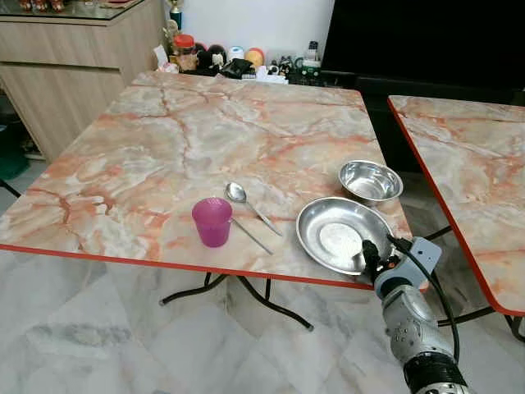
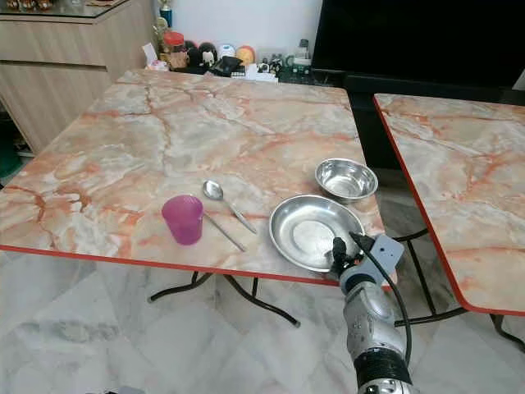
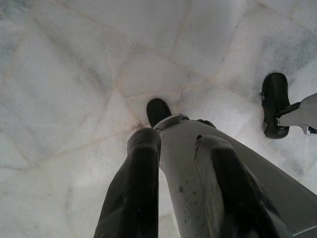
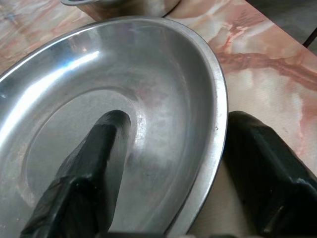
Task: Setting the table
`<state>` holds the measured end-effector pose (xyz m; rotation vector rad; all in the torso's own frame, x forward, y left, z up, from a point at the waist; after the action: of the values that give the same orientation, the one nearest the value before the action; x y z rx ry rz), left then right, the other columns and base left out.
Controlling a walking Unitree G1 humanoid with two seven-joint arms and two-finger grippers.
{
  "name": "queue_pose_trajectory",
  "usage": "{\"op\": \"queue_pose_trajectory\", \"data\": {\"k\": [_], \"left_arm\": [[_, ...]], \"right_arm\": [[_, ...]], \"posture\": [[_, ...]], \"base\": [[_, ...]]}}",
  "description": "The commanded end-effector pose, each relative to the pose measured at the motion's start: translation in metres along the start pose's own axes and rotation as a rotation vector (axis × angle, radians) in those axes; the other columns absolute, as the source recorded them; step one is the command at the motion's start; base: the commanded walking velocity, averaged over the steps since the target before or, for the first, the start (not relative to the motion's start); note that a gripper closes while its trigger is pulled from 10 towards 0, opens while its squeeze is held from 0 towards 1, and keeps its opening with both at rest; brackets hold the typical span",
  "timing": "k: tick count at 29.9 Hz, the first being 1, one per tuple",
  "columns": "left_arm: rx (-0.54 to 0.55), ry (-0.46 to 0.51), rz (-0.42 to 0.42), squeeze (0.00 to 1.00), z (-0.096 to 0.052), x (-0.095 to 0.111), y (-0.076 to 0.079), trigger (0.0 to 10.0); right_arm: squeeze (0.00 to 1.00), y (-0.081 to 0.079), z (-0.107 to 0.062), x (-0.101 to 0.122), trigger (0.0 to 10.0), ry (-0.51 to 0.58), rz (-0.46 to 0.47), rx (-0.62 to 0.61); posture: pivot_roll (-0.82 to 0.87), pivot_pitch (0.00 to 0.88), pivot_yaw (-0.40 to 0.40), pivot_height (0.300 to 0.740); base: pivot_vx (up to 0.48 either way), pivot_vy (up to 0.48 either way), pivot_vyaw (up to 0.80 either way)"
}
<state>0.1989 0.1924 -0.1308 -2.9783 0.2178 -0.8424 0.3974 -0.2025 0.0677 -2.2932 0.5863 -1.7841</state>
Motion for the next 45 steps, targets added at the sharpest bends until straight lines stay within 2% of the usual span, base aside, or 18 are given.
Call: {"op": "queue_pose_trajectory", "data": {"k": [1, 20, 33, 36, 40, 45], "left_arm": [[-0.009, -0.032, 0.006, 0.00, -0.001, -0.012, 0.002, 10.0], [-0.026, -0.027, 0.013, 0.00, -0.001, -0.010, 0.007, 10.0], [-0.032, -0.019, 0.020, 0.00, 0.000, -0.007, 0.009, 10.0], [-0.031, -0.018, 0.021, 0.00, 0.000, -0.006, 0.009, 10.0], [-0.031, -0.014, 0.024, 0.00, 0.000, -0.005, 0.009, 10.0], [-0.032, -0.012, 0.026, 0.00, 0.000, -0.004, 0.009, 10.0]], "right_arm": [[0.00, 0.005, 0.000, -0.005, 0.0, -0.025, -0.009, -0.018], [0.00, -0.001, -0.001, -0.017, 0.0, -0.071, -0.039, 0.003], [0.00, 0.007, -0.001, -0.012, 0.0, -0.034, -0.038, -0.047], [0.00, 0.006, -0.001, -0.008, 0.0, 0.004, -0.011, -0.051], [0.00, -0.007, -0.004, 0.015, 0.0, 0.151, 0.071, 0.016], [0.00, -0.014, -0.007, 0.027, 0.0, 0.235, 0.132, 0.060]], "posture": [[0.02, 0.110, -0.052, 0.740], [0.02, 0.090, -0.054, 0.740], [0.02, 0.108, -0.055, 0.740], [0.02, 0.109, -0.054, 0.740], [0.02, 0.110, -0.052, 0.740], [0.02, 0.113, -0.053, 0.740]], "base": [[0.000, 0.000, 0.00], [0.000, 0.000, 0.00], [0.000, 0.000, 0.00], [0.000, 0.000, 0.00], [0.000, 0.000, 0.00], [0.000, 0.000, 0.00]]}}
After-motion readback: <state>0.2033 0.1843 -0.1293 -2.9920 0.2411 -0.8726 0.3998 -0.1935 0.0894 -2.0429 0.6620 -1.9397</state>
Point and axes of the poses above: a point about 5 cm out from each wrist's last joint towards the gripper, its own z axis pointing out of the wrist towards the gripper, its own x axis along the axis of the wrist's last joint, y = z × x, the point moved 5 cm from there along z, pointing out of the wrist towards the gripper, and after that the axes turned 2 degrees about -z, right-handed, at the moved point
